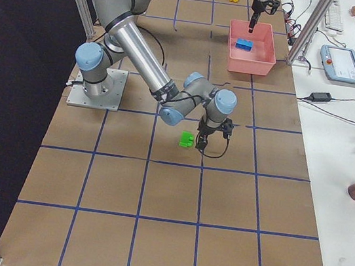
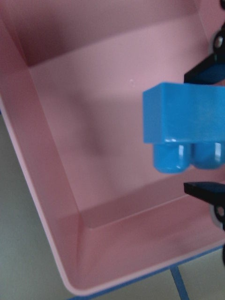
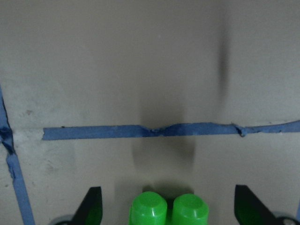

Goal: Put all blocks into box

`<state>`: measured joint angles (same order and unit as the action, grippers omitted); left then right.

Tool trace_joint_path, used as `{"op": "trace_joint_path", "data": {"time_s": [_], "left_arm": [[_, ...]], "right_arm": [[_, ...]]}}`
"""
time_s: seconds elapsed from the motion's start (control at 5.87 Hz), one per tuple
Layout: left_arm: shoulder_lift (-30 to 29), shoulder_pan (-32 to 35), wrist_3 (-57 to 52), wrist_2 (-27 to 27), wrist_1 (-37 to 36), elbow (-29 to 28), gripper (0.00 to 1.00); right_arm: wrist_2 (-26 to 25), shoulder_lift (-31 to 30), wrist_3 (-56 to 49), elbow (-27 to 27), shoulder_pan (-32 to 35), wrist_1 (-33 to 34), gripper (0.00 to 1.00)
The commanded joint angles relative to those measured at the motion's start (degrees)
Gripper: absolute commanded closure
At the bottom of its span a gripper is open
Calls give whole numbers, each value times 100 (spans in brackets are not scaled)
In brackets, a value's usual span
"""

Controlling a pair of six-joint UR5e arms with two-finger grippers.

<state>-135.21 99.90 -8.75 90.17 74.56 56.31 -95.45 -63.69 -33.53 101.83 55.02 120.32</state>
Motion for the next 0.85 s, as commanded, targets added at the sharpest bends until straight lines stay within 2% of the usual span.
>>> {"op": "trace_joint_path", "data": {"time_s": [0.0, 0.17, 0.34, 0.51, 0.68], "left_arm": [[509, -730, -440, 27, 408, 404, 2], [827, -1361, -1566, 27, 332, 947, 3], [943, -1968, -2395, 10, 323, 1205, 3], [988, -2479, -2464, 175, 366, 1294, 6], [997, -2841, -2682, 916, 323, 1478, 6]], "right_arm": [[-78, 6, -57, 196, 0, 53, 0], [-200, 6, -48, 197, -9, 27, 0], [-271, 6, -31, 197, -9, 44, 9], [-333, 15, 13, 206, -96, -17, 15], [-342, 6, 13, 206, -123, -61, 31]]}}
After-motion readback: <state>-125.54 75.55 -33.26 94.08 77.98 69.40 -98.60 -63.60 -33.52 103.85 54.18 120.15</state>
